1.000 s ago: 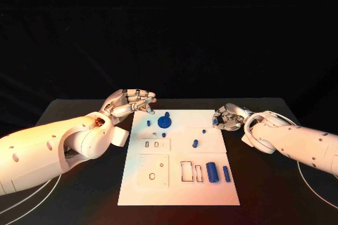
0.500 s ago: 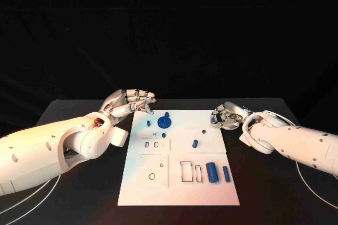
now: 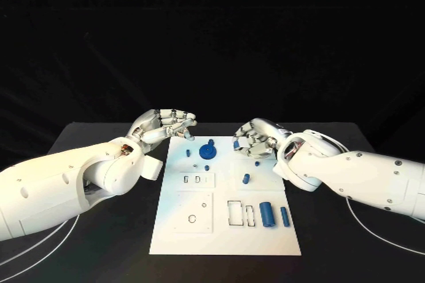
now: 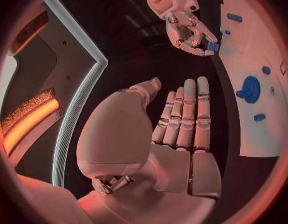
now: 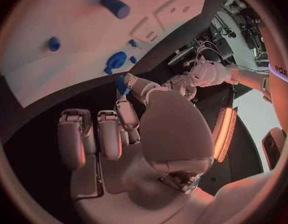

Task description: Assemble the parts on the task board

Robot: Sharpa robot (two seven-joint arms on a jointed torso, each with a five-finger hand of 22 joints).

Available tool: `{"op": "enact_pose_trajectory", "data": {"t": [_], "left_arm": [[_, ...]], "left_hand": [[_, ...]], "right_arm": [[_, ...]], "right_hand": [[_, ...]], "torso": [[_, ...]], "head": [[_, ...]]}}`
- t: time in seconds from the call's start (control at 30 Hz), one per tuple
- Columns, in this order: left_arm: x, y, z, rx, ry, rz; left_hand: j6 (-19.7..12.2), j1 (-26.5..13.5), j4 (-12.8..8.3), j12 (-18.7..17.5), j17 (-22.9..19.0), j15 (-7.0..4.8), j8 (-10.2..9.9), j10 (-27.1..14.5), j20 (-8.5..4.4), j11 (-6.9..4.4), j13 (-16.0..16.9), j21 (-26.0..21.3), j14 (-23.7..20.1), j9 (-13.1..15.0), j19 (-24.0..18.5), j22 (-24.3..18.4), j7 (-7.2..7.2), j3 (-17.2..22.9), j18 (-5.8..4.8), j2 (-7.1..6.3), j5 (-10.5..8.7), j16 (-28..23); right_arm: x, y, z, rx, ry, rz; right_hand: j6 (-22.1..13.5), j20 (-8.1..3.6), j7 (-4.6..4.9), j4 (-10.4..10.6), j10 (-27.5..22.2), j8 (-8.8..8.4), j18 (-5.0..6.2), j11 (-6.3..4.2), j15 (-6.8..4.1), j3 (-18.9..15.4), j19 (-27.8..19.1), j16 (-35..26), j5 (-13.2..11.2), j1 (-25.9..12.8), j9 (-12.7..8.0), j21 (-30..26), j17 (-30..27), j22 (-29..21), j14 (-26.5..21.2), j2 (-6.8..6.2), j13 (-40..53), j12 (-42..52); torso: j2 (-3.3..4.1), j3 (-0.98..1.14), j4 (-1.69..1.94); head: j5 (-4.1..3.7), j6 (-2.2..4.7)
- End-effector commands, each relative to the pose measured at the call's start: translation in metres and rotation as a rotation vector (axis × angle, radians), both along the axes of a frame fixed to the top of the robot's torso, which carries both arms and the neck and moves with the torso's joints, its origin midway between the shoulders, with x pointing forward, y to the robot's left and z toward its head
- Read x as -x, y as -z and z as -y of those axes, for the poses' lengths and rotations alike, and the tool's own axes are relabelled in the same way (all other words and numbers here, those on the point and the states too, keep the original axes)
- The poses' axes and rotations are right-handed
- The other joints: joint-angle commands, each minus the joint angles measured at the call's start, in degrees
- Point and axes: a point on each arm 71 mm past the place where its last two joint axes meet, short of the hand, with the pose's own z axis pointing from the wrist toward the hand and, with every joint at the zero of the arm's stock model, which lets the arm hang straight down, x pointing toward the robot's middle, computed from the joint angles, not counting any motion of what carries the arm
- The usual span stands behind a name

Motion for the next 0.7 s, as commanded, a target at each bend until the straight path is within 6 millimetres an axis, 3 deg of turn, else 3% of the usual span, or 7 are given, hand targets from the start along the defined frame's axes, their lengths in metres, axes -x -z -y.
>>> {"op": "enact_pose_trajectory", "data": {"t": [0.03, 0.1, 0.33, 0.5, 0.7], "left_arm": [[-0.001, 0.000, 0.002, 0.010, 0.013, -0.007], [-0.002, 0.001, 0.002, 0.009, 0.012, -0.010], [-0.002, 0.002, 0.004, 0.007, 0.013, -0.016], [-0.003, 0.002, 0.005, 0.007, 0.017, -0.019], [-0.002, 0.002, 0.005, 0.007, 0.019, -0.021]], "left_hand": [[-0.35, -0.13, 0.02, -0.01, -0.07, 0.09, -0.33, -0.41, 0.07, 0.01, 0.00, 0.21, -0.38, 0.09, -0.41, 0.07, 0.90, -0.01, 0.56, 0.31, -0.24, 0.12], [-0.35, -0.13, 0.02, -0.01, -0.07, 0.09, -0.33, -0.41, 0.07, 0.01, 0.00, 0.21, -0.38, 0.09, -0.41, 0.07, 0.90, -0.01, 0.56, 0.31, -0.24, 0.12], [-0.35, -0.13, 0.02, -0.01, -0.07, 0.09, -0.33, -0.41, 0.07, 0.01, 0.00, 0.21, -0.38, 0.09, -0.41, 0.07, 0.90, -0.01, 0.56, 0.31, -0.24, 0.12], [-0.35, -0.13, 0.02, -0.01, -0.07, 0.09, -0.33, -0.41, 0.07, 0.01, 0.00, 0.21, -0.38, 0.09, -0.41, 0.07, 0.90, -0.01, 0.56, 0.31, -0.24, 0.12], [-0.35, -0.13, 0.02, -0.01, -0.07, 0.09, -0.33, -0.41, 0.07, 0.01, 0.00, 0.21, -0.38, 0.09, -0.41, 0.07, 0.90, -0.01, 0.56, 0.31, -0.24, 0.12]], "right_arm": [[0.009, -0.001, -0.024, 0.038, 0.009, 0.024], [0.015, 0.000, -0.038, 0.040, -0.012, 0.020], [0.028, 0.010, -0.070, 0.065, -0.056, 0.004], [0.035, 0.023, -0.085, 0.096, -0.077, -0.019], [0.041, 0.035, -0.094, 0.128, -0.088, -0.044]], "right_hand": [[-0.15, -0.12, -0.03, 0.19, -0.20, 2.70, -0.76, 0.04, -0.18, 0.29, 2.69, -0.12, 0.30, -0.67, 3.01, -0.03, 6.64, 11.53, 4.09, -0.11, -0.18, -0.38], [-0.11, -0.11, -0.06, 0.25, -0.18, 2.82, -0.75, 0.03, -0.18, 0.31, 2.68, -0.17, 0.30, -0.84, 3.07, -0.05, 6.57, 11.52, 4.07, -0.06, -0.17, -0.39], [0.10, -0.12, -0.23, 0.32, 0.24, 3.24, -0.78, -0.10, -0.26, 0.28, 2.78, -0.18, 0.28, -1.31, 3.27, 0.05, 6.56, 11.61, 4.08, -0.12, 0.19, 0.05], [0.04, -0.14, -0.26, 0.40, 0.20, 3.34, -0.74, -0.12, -0.29, 0.21, 2.70, -0.28, 0.24, -1.61, 3.33, -0.08, 6.42, 11.52, 4.06, -0.24, 0.06, -0.10], [-0.14, -0.16, -0.24, 0.48, 0.12, 3.37, -0.69, -0.12, -0.31, 0.15, 2.59, -0.37, 0.20, -1.92, 3.34, -0.25, 6.29, 11.40, 4.03, -0.38, -0.07, -0.28]], "torso": [[-0.28, -0.24, 0.28], [-0.21, -0.17, 0.13], [-0.14, -0.18, 0.21], [-0.11, -0.13, 0.03], [-0.08, -0.08, 0.06]], "head": [[-0.02, -0.46], [0.20, -0.52], [0.60, -1.07], [0.49, -1.27], [0.53, -1.62]]}}
